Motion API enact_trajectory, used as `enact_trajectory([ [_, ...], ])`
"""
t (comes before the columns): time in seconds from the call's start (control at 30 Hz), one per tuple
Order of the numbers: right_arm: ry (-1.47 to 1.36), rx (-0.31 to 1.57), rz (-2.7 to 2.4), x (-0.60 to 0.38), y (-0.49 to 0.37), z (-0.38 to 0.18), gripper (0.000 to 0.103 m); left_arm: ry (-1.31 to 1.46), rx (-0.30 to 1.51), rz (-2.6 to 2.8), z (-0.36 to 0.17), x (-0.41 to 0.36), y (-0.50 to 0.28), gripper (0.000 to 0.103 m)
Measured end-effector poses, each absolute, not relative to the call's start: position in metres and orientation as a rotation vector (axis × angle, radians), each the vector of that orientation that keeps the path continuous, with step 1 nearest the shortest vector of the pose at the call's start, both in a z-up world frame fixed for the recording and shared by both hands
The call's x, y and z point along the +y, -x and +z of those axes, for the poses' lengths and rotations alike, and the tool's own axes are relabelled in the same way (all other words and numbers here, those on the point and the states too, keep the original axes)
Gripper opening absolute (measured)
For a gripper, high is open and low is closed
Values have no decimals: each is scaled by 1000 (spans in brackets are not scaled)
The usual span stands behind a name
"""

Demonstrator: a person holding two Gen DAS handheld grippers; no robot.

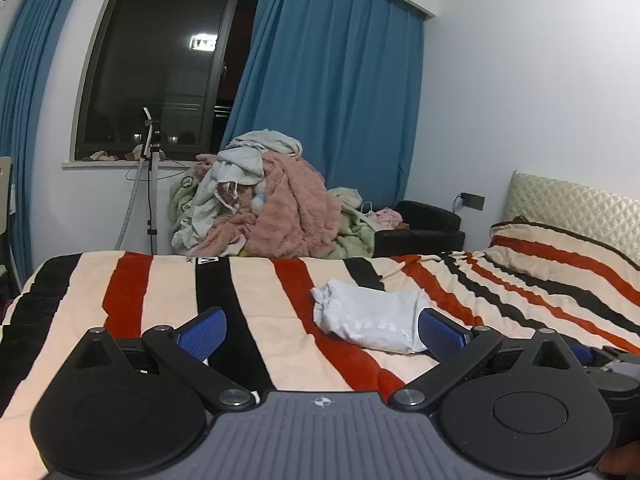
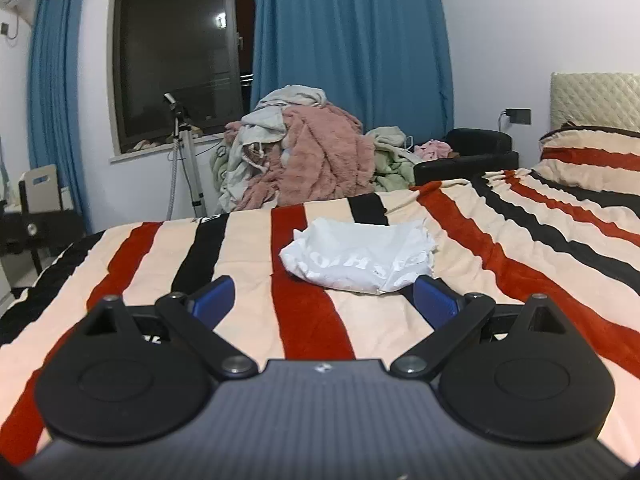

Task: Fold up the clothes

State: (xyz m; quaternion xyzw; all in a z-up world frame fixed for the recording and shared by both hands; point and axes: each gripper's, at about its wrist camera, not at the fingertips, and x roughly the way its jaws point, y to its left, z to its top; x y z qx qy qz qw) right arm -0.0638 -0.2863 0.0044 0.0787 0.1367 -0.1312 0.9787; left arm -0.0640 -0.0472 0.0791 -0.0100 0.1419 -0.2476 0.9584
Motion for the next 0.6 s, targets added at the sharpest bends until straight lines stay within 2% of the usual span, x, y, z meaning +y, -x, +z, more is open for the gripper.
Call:
enact_trajectory([
  [0.6, -173, 302, -285, -288, 59, -1, 98, 6, 322, -483, 70, -53, 61, 103],
])
